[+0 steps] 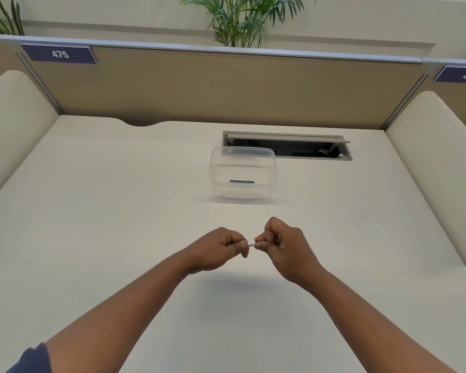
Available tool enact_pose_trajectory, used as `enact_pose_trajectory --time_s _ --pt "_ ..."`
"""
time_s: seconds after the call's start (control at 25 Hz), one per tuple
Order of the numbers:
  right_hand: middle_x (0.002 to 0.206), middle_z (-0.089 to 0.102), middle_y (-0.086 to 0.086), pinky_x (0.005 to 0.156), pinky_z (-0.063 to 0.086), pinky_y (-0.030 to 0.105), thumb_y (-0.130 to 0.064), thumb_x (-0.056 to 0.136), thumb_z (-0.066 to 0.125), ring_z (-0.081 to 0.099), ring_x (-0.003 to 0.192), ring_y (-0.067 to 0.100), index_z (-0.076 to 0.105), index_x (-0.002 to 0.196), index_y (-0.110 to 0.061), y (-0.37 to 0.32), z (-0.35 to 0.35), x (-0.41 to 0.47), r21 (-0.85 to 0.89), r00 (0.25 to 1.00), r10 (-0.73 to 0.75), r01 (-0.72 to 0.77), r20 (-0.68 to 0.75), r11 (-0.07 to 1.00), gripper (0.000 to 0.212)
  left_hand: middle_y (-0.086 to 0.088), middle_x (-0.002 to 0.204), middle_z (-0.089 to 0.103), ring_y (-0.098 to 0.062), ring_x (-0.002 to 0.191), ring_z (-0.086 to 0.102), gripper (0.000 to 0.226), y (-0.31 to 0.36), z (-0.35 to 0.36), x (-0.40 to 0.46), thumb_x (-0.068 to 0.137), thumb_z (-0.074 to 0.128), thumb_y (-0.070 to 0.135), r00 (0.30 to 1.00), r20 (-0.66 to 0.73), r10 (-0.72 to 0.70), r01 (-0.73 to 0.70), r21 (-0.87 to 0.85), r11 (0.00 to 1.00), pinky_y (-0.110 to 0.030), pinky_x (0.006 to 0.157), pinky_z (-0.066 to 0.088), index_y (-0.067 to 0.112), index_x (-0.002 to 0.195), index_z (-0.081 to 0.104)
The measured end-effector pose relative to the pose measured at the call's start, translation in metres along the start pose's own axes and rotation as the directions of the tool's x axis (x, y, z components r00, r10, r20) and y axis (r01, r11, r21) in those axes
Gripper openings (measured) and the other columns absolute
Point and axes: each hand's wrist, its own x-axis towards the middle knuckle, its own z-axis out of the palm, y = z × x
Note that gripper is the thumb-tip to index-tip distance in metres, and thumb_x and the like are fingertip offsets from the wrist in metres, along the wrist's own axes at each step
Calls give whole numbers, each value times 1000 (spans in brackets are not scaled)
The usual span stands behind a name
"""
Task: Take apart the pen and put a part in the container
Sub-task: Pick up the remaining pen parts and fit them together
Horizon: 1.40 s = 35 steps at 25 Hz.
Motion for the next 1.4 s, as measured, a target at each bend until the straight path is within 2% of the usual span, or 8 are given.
enact_pose_trajectory --time_s 0.16,0.28,0.48,0.68,0.88,1.16,1.24,1.4 --pt "69 73 2 69 56 36 4 84 65 71 69 16 36 75 -27 1 -1 5 157 971 225 -235 80 959 43 12 60 52 -8 56 44 27 -3 11 0 101 45 43 980 -185 71 15 427 904 -29 55 34 34 83 64" --pt "68 71 8 70 60 35 9 87 64 73 69 23 35 85 -17 1 -6 8 382 889 408 -458 208 803 39 6 65 55 -14 62 48 30 -7 23 -1 99 41 43 934 -252 255 -29 656 754 -30 54 35 24 84 57" --pt "75 76 11 72 62 32 7 84 67 75 75 27 41 82 -14 -2 -1 5 364 960 270 -280 80 888 34 17 61 54 -3 58 47 28 -4 13 2 100 47 45 983 -185 6 54 317 947 -27 58 36 37 81 64" --pt "83 78 7 75 61 31 6 85 67 77 80 24 48 75 -22 -3 -4 2 231 989 148 -149 22 961 36 0 71 45 -20 69 37 32 2 -3 2 102 52 36 999 4 -33 33 -44 998 -32 65 32 26 78 71" --pt "69 71 1 68 59 28 9 87 58 74 70 18 36 75 -25 -3 -2 2 175 974 222 -225 35 959 42 18 54 50 -6 53 42 31 3 15 4 101 47 42 988 -157 -4 48 274 960 -28 56 34 37 74 61" --pt "71 65 10 66 59 29 13 91 56 69 66 20 35 89 -16 0 -7 5 386 877 437 -480 199 788 36 6 60 46 -19 61 48 30 2 24 1 100 40 44 937 -220 273 -39 707 706 -29 50 30 31 73 43" --pt "74 67 12 67 60 29 12 91 58 72 70 23 37 91 -15 0 -9 4 412 882 427 -471 201 780 35 8 62 49 -17 63 50 29 2 25 2 100 39 45 950 -211 232 -26 683 730 -30 52 34 33 75 46" --pt "76 73 2 74 60 36 3 89 64 76 81 26 44 86 -13 -2 -3 2 193 977 211 -212 23 958 26 25 58 56 1 55 48 31 8 12 8 102 45 43 993 -114 -26 64 339 939 -28 57 35 38 76 61"
